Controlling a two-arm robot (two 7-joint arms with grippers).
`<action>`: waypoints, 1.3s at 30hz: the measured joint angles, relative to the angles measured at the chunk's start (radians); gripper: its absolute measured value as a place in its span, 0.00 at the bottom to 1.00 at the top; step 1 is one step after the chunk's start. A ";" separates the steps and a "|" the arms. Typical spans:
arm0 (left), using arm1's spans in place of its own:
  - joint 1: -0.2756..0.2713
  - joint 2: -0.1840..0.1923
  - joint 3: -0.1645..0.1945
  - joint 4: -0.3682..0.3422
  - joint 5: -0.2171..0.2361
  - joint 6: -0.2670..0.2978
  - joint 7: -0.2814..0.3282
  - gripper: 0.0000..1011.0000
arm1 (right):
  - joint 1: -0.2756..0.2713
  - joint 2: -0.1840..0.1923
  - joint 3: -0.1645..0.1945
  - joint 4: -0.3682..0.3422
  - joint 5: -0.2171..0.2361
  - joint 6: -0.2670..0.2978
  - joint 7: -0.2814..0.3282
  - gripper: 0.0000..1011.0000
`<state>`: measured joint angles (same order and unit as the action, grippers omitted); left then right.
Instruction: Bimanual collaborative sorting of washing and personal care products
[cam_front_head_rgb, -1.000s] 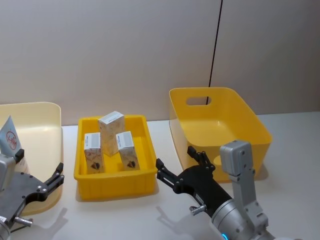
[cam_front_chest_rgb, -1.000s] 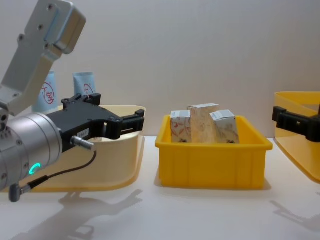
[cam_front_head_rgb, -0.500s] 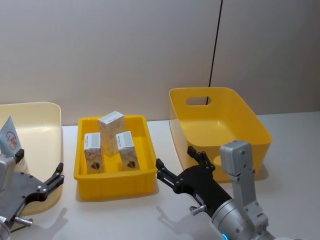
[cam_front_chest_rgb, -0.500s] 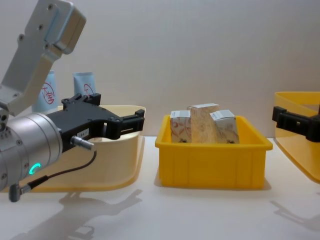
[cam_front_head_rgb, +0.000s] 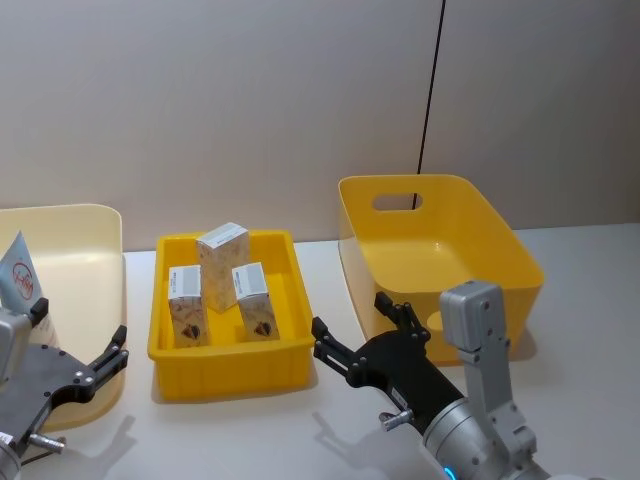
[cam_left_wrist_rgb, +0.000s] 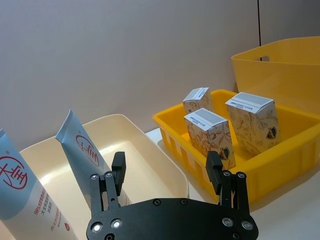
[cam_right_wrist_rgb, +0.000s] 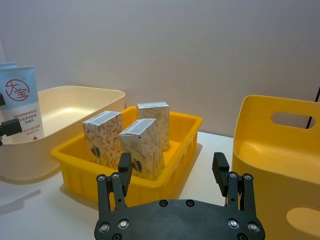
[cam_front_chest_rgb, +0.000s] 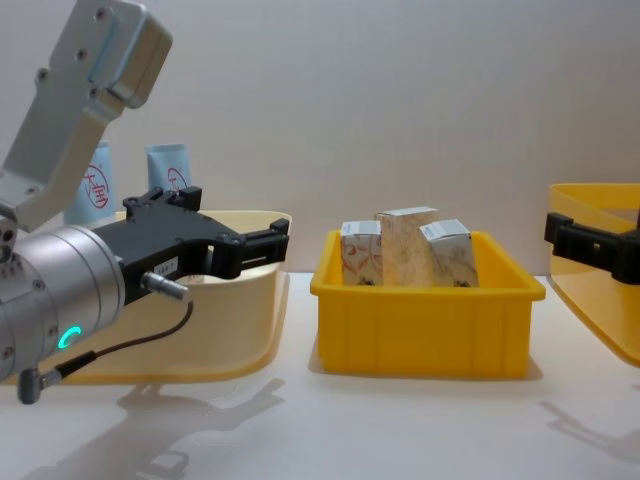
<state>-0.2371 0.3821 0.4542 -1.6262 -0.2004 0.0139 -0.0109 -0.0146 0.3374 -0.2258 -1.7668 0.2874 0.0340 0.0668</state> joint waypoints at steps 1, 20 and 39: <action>0.000 0.000 0.000 0.000 0.000 0.000 0.000 0.99 | 0.000 0.000 0.000 0.000 0.000 0.000 0.000 0.99; 0.014 -0.005 -0.026 -0.018 -0.019 0.004 -0.005 0.99 | 0.000 0.000 0.000 0.000 0.000 0.000 0.000 0.99; 0.074 0.002 -0.089 -0.063 -0.057 0.028 0.003 0.99 | 0.000 0.000 0.000 0.000 0.000 0.000 0.000 0.99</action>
<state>-0.1626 0.3844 0.3649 -1.6893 -0.2572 0.0416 -0.0077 -0.0146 0.3374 -0.2258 -1.7668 0.2873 0.0341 0.0668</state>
